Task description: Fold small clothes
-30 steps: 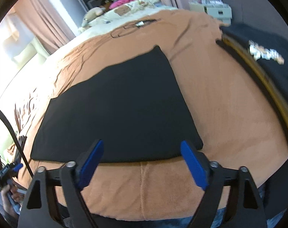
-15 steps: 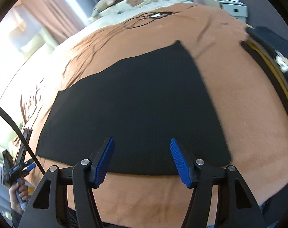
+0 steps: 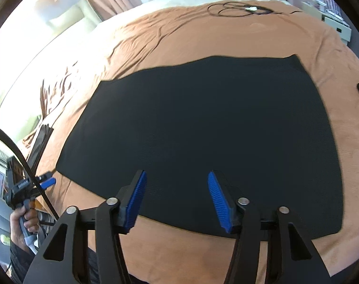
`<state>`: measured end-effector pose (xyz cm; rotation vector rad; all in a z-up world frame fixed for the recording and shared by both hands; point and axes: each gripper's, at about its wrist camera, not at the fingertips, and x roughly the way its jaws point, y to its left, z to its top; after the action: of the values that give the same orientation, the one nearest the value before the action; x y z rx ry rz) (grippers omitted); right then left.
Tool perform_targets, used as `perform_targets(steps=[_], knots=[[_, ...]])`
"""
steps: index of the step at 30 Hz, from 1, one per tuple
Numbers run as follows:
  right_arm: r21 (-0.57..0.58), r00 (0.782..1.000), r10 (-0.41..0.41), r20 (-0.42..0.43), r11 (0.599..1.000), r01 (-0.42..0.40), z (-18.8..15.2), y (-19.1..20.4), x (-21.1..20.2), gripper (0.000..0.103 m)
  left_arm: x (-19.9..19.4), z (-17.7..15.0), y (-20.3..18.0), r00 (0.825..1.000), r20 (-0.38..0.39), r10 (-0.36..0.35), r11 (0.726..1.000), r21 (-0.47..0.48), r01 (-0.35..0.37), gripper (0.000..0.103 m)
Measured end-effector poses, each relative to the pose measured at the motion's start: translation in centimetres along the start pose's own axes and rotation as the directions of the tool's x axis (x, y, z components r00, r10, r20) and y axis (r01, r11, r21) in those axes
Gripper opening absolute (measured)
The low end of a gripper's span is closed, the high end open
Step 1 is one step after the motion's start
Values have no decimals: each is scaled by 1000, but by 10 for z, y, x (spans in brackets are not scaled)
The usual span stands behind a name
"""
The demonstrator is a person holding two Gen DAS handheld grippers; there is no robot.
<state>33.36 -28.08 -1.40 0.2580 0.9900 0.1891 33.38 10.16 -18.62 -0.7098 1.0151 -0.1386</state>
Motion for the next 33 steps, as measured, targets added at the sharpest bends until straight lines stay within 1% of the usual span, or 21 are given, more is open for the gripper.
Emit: perform_targets(steps=[1, 2, 4, 6, 8, 10, 11, 13, 15, 18, 19, 21, 22, 26, 28, 30, 33], knots=[[0, 1000, 0, 0, 1000, 0, 0, 0, 0, 51, 3, 3, -2, 1000, -2, 2, 1000, -9, -2, 60], [15, 1000, -20, -9, 1000, 20, 2, 1, 7, 50, 6, 6, -3, 1000, -2, 12, 1000, -16, -12, 60], [19, 999, -33, -21, 999, 34, 6, 7, 16, 45, 12, 12, -3, 999, -7, 33, 999, -34, -33, 60], [24, 999, -24, -33, 999, 24, 10, 13, 28, 41, 17, 16, -4, 999, -10, 40, 998, -48, -41, 55], [26, 999, -21, -47, 999, 22, 13, 15, 39, 32, 20, 20, -5, 998, -12, 55, 997, -53, -55, 52], [29, 998, -17, -57, 999, 18, 16, 18, 46, 29, 24, 23, -8, 998, -15, 67, 996, -50, -68, 50], [30, 998, -14, -63, 999, 16, 18, 18, 51, 24, 26, 24, -8, 997, -17, 74, 996, -53, -74, 49], [27, 997, -15, -78, 999, 17, 22, 20, 60, 19, 29, 24, -8, 996, -18, 91, 993, -67, -92, 47], [21, 997, -21, -75, 1000, 23, 22, 29, 67, 18, 29, 24, -9, 994, -11, 109, 991, -83, -109, 44], [31, 997, -27, -75, 999, 29, 22, 29, 74, 17, 26, 20, -7, 993, -8, 118, 986, -117, -118, 43], [35, 996, -21, -81, 999, 24, 21, 29, 78, 15, 26, 20, -6, 993, -7, 121, 985, -125, -121, 42], [31, 995, -14, -97, 999, 17, 16, 30, 83, 14, 25, 19, -6, 991, -3, 136, 982, -131, -135, 35], [29, 994, -6, -108, 1000, 9, 13, 32, 86, 14, 25, 18, -6, 990, -2, 140, 981, -132, -140, 34], [-8, 992, -9, -129, 1000, 8, 2, 41, 92, 14, 28, 19, -6, 987, 9, 162, 981, -105, -161, 30], [-13, 991, -10, -134, 1000, 9, 1, 46, 94, 14, 28, 19, -8, 985, 17, 173, 981, -97, -170, 26], [-18, 991, -15, -136, 1000, 13, -5, 52, 95, 14, 28, 18, -8, 984, 28, 175, 981, -92, -172, 17], [-48, 991, -33, -132, 998, 27, -13, 60, 92, 14, 27, 15, -7, 984, 42, 171, 983, -82, -167, 13]])
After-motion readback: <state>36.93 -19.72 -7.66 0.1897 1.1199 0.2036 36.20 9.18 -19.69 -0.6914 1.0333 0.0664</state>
